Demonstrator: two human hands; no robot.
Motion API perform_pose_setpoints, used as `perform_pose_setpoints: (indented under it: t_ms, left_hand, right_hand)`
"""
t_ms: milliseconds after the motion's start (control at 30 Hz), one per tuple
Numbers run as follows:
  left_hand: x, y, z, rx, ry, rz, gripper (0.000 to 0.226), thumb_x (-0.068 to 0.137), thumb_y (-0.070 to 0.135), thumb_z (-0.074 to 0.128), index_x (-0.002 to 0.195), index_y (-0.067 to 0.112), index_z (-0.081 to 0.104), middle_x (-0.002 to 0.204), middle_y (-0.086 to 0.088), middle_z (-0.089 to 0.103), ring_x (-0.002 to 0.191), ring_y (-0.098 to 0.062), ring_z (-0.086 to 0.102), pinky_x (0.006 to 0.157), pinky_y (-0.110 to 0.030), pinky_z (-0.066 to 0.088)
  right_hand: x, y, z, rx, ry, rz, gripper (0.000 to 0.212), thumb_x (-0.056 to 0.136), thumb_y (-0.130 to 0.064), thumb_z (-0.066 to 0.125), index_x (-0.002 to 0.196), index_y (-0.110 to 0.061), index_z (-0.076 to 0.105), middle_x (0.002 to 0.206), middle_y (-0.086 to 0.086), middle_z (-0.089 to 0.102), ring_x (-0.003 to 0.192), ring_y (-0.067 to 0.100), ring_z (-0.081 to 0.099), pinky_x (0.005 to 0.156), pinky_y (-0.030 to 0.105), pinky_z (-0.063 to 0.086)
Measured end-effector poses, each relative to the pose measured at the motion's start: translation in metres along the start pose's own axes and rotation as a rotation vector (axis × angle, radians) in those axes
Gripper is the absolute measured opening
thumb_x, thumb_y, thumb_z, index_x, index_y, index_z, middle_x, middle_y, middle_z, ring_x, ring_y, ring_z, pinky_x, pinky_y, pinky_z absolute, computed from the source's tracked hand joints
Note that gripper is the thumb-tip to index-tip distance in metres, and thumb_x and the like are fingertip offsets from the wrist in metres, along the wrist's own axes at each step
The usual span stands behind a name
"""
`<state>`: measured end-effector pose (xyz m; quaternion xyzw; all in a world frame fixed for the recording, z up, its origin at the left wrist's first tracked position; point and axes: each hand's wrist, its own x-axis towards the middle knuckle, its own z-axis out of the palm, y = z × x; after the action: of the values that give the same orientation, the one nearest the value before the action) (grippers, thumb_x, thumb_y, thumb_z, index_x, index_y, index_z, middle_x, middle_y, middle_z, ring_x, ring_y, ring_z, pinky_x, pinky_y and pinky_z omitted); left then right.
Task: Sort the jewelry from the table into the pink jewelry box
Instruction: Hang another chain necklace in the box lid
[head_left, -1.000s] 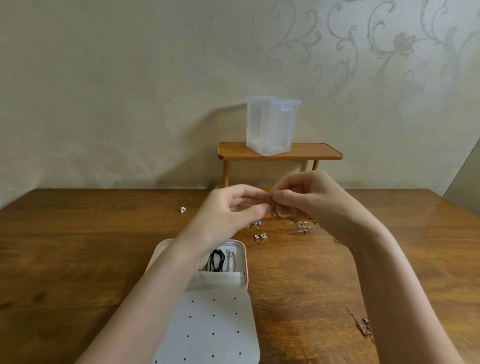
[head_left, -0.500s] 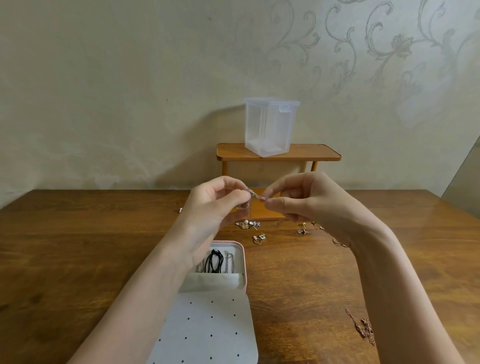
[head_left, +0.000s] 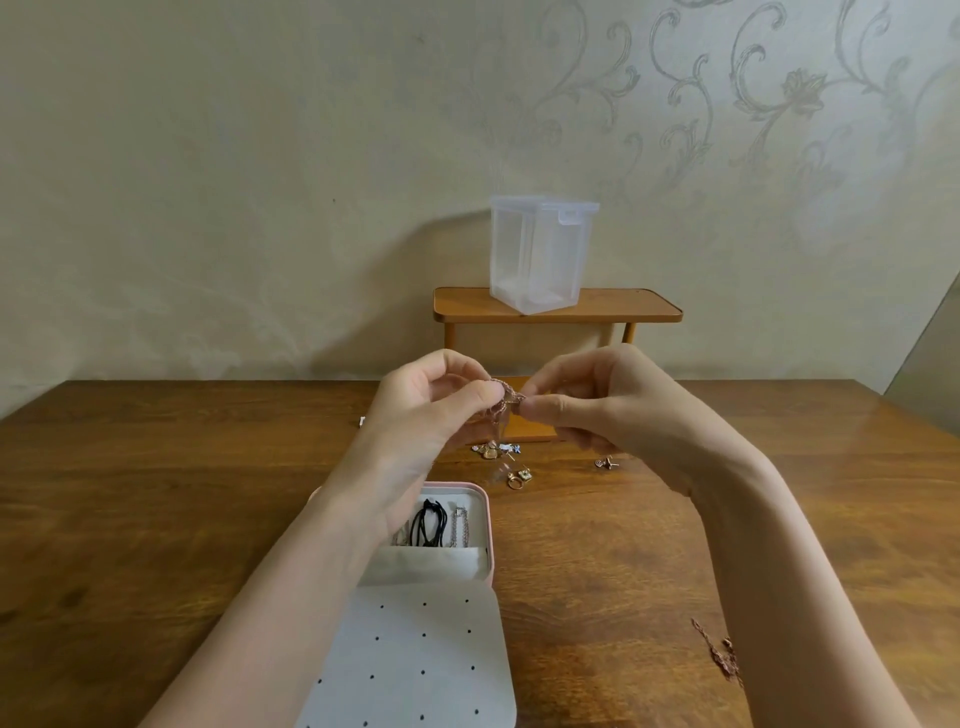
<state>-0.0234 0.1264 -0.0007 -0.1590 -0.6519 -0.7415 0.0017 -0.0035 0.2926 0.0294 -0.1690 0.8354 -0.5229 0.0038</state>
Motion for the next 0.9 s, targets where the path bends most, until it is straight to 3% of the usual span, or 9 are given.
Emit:
perform_pose_setpoints:
  t_ms: [133, 233, 300, 467, 600, 767, 833, 900]
  left_hand:
    - [-0.0011, -0.0011, 0.0019, 0.141, -0.038, 0.033, 0.012, 0.086, 0.004, 0.058, 0.079, 0.012, 0.054, 0.061, 0.000, 0.059, 0.055, -0.006, 0.056, 0.059, -0.018, 0.049]
    - [-0.0040, 0.0004, 0.0047, 0.230, -0.094, 0.068, 0.011, 0.086, 0.004, 0.059, 0.082, 0.013, 0.052, 0.065, 0.002, 0.059, 0.056, -0.003, 0.058, 0.057, -0.012, 0.046]
    - [-0.0044, 0.0014, 0.0054, 0.177, -0.112, 0.060, 0.012, 0.086, 0.003, 0.060, 0.087, 0.012, 0.052, 0.068, 0.004, 0.062, 0.062, -0.005, 0.063, 0.059, -0.014, 0.049]
    - [-0.0037, -0.0004, 0.0050, 0.103, -0.080, 0.046, 0.012, 0.084, 0.007, 0.063, 0.088, 0.015, 0.054, 0.069, 0.008, 0.068, 0.070, -0.004, 0.066, 0.063, -0.014, 0.050]
    - [-0.0026, -0.0009, 0.0050, -0.020, -0.102, -0.022, 0.013, 0.081, 0.009, 0.065, 0.086, 0.017, 0.055, 0.072, 0.006, 0.067, 0.079, -0.010, 0.066, 0.072, -0.026, 0.052]
    - [-0.0045, 0.0019, 0.0058, -0.096, -0.222, -0.097, 0.013, 0.085, 0.003, 0.059, 0.086, 0.014, 0.052, 0.071, 0.001, 0.062, 0.068, -0.007, 0.059, 0.059, -0.019, 0.051]
    - [-0.0056, 0.0003, 0.0068, 0.048, -0.249, -0.117, 0.011, 0.085, 0.004, 0.060, 0.088, 0.013, 0.055, 0.075, -0.005, 0.065, 0.066, -0.011, 0.058, 0.061, -0.019, 0.051]
    - [-0.0051, -0.0038, 0.0082, 0.344, -0.226, -0.043, 0.008, 0.085, 0.012, 0.064, 0.088, 0.014, 0.058, 0.073, -0.003, 0.067, 0.064, -0.009, 0.059, 0.067, -0.023, 0.050]
  right_hand:
    - [-0.0001, 0.0019, -0.0022, 0.011, 0.021, 0.014, 0.011, 0.085, -0.016, 0.065, 0.077, -0.008, 0.068, 0.047, -0.003, 0.054, 0.038, 0.002, 0.040, 0.039, 0.011, 0.029]
    - [-0.0005, 0.0025, -0.0014, 0.018, 0.014, 0.009, 0.012, 0.085, -0.014, 0.064, 0.081, -0.004, 0.070, 0.061, 0.006, 0.065, 0.040, 0.003, 0.042, 0.038, 0.012, 0.030]
    - [-0.0011, 0.0024, -0.0022, 0.019, 0.013, -0.016, 0.010, 0.084, -0.013, 0.066, 0.083, -0.005, 0.072, 0.067, 0.009, 0.068, 0.043, 0.005, 0.044, 0.038, 0.015, 0.031]
    - [-0.0005, 0.0037, -0.0042, 0.001, 0.024, -0.058, 0.011, 0.077, -0.019, 0.070, 0.078, -0.008, 0.073, 0.062, 0.008, 0.066, 0.042, 0.008, 0.042, 0.038, 0.017, 0.032]
    - [-0.0022, 0.0029, -0.0064, 0.029, 0.012, -0.042, 0.008, 0.075, -0.015, 0.071, 0.071, -0.008, 0.068, 0.052, -0.001, 0.058, 0.040, 0.007, 0.039, 0.036, 0.016, 0.029]
    - [-0.0014, 0.0017, -0.0016, -0.014, 0.009, 0.021, 0.019, 0.086, -0.010, 0.058, 0.067, -0.009, 0.062, 0.052, -0.003, 0.049, 0.043, 0.006, 0.037, 0.039, 0.016, 0.027]
    - [-0.0014, -0.0007, -0.0004, -0.029, 0.020, 0.042, 0.028, 0.086, -0.012, 0.054, 0.059, -0.012, 0.057, 0.051, -0.003, 0.046, 0.043, 0.005, 0.035, 0.039, 0.015, 0.026]
    - [-0.0016, -0.0015, 0.0008, -0.044, 0.021, 0.059, 0.036, 0.087, -0.012, 0.051, 0.052, -0.015, 0.052, 0.050, -0.004, 0.042, 0.041, 0.004, 0.033, 0.039, 0.014, 0.024]
